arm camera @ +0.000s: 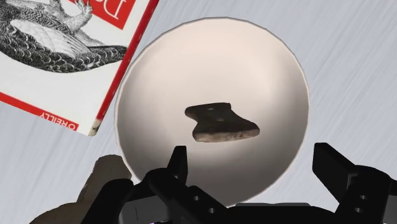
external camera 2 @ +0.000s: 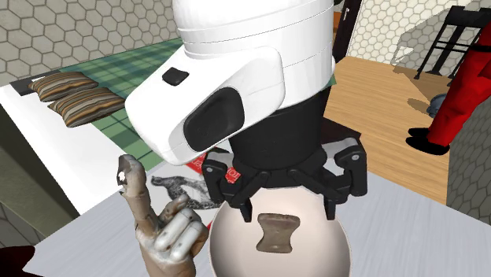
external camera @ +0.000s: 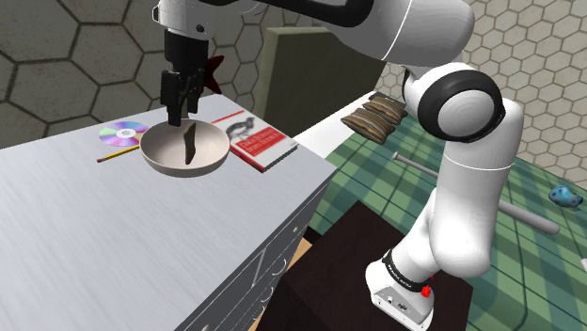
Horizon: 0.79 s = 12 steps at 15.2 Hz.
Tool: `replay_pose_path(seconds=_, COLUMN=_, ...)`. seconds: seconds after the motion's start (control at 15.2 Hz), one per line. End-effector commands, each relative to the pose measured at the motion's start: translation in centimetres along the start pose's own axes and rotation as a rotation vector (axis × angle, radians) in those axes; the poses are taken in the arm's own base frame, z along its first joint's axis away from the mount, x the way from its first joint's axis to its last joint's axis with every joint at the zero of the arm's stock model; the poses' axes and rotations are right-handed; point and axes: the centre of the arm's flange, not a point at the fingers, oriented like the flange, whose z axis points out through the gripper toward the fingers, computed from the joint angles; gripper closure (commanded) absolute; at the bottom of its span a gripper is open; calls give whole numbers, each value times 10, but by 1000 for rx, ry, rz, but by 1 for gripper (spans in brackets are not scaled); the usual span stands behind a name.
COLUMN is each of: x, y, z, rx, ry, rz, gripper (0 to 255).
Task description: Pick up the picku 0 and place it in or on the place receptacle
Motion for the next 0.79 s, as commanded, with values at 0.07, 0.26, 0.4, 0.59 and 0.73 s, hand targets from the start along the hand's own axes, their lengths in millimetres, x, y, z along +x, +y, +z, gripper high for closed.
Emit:
replay_pose_path(seconds=0.07, x=0, y=0, z=-26, rx=0, ry=0, rz=0, gripper=0)
replay_pose_path(seconds=0.26, x=0, y=0, z=-50, rx=0, ry=0, rz=0, gripper=0)
replay_pose_path(seconds=0.4, x=0, y=0, z=-50, rx=0, ry=0, rz=0, gripper=0)
replay_pose_path(seconds=0.59, x=0, y=0, z=-50, rx=0, ry=0, rz=0, gripper=0)
replay_pose_path(seconds=0.73, x=0, y=0, z=-50, rx=0, ry=0, rz=0, gripper=0)
